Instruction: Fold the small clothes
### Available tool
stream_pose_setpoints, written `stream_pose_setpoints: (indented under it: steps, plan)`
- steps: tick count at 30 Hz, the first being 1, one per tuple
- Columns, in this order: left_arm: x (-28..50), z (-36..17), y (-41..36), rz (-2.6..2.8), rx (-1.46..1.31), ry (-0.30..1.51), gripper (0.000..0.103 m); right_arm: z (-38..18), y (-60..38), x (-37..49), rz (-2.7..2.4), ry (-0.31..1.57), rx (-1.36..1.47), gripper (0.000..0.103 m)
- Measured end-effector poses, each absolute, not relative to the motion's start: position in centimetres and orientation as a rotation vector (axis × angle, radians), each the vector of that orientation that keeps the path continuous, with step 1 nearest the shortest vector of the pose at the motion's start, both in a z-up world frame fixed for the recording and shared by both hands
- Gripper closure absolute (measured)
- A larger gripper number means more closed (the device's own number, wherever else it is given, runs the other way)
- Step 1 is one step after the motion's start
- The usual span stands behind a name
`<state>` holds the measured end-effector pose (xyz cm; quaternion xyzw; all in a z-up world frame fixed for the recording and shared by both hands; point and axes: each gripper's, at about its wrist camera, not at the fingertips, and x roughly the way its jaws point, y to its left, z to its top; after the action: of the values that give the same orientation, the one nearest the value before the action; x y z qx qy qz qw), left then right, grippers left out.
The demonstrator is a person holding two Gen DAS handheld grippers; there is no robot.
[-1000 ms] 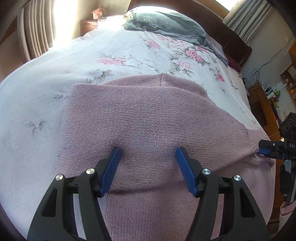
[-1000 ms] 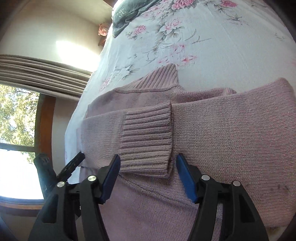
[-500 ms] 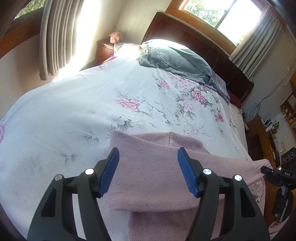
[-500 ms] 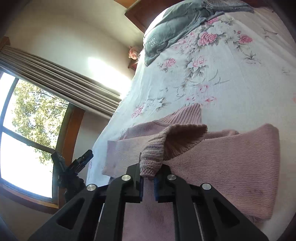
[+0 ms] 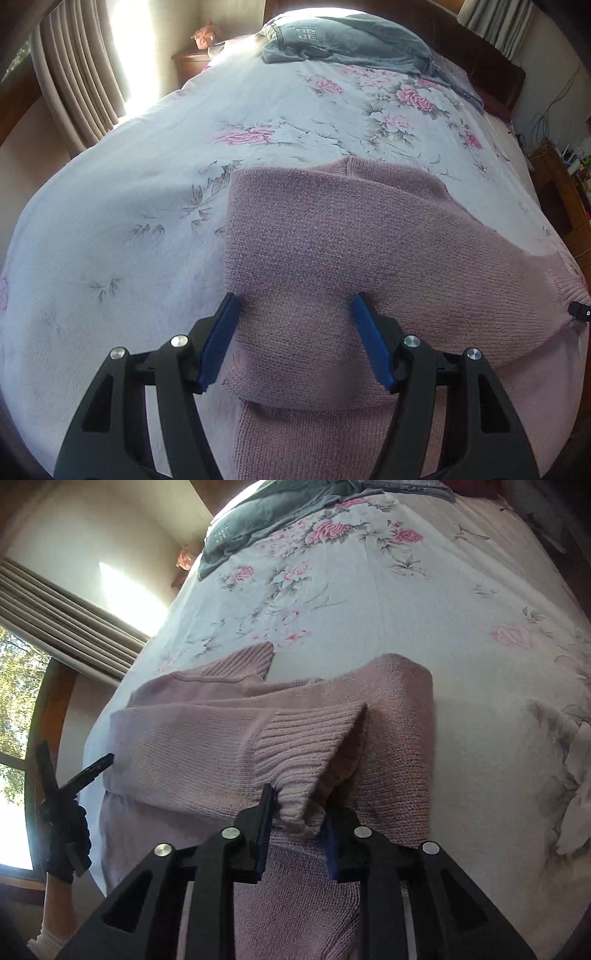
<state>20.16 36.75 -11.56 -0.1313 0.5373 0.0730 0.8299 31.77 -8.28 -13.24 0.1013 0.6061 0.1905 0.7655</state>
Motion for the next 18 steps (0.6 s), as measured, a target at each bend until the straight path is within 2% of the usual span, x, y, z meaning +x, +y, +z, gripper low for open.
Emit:
stream_pose_setpoints:
  steps: [3,6,12,15,18]
  plan:
    - [20.3,-8.5,35.9,0.105,-0.288,1.067,0.040,-10.1,-8.8,32.0,0.422,1.227,0.220,0.076]
    - [21.7,-7.2,33.8,0.025,-0.304,1.043,0.039,-8.8,-7.6,32.7,0.499,1.215,0.216,0.075]
    - [24.5,-10.7,29.8,-0.013,-0.227,1.139,0.039,-11.5,-6.4,33.2,0.475,1.275,0.158,0.075]
    - [24.3,-12.4,29.2,-0.008,-0.158,1.138,0.038,-12.6,-9.4,32.9,0.255,1.300,0.076,0.075]
    - [24.0,-12.2,28.8,-0.007,-0.130,1.126,0.036,-11.3,-13.4,31.9,0.230,1.244,0.156,0.074]
